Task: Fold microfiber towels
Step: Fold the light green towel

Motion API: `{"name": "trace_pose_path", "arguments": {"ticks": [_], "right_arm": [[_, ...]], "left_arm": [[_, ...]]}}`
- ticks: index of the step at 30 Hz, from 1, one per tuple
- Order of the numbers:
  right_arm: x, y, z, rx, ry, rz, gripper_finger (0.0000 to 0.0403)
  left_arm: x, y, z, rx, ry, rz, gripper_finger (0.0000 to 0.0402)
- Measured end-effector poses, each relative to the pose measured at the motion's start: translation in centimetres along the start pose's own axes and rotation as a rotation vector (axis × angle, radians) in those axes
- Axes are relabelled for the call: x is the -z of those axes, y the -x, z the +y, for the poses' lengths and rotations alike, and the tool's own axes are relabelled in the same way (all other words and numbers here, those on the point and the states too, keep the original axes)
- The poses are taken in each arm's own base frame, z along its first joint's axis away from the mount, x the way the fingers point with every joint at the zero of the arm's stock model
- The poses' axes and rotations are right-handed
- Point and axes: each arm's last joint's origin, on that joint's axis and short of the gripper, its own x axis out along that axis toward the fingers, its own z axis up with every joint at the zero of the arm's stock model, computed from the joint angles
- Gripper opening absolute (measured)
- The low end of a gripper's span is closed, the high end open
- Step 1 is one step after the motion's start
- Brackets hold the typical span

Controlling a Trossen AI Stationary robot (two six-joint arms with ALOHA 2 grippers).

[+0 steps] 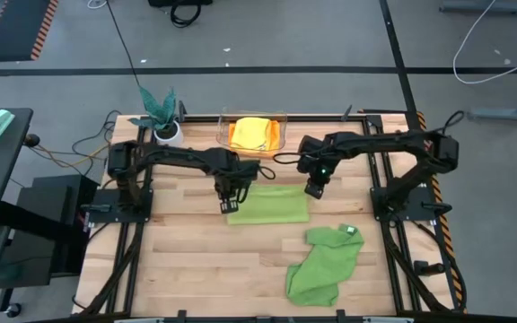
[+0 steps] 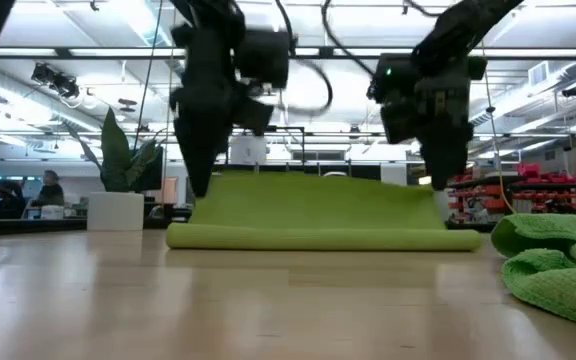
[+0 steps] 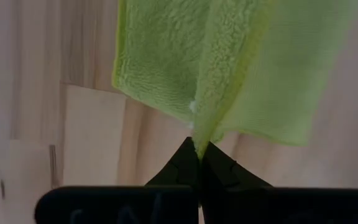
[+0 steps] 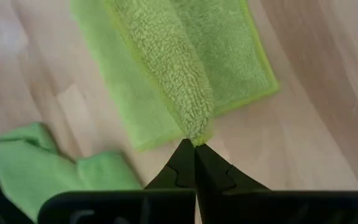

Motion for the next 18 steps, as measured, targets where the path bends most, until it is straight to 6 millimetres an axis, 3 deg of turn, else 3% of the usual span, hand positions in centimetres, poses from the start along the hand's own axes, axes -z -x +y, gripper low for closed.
{"name": "trace_pose_path", "arguments": {"ticks": [6,18], "right_arm": [[-0.6,-1.0,-1.0,0.01,0.006,0.016,0.0003],[-1.7,-0.8,-4.8,0.102,-0.092,-0.036,0.0054]], "left_arm": [[-0.5,-1.5,1.3,-0.011,0.023,0.041,0.0013],[-0.5,-1.2,4.4,-0.047,0.126,0.029,0.0056]]}}
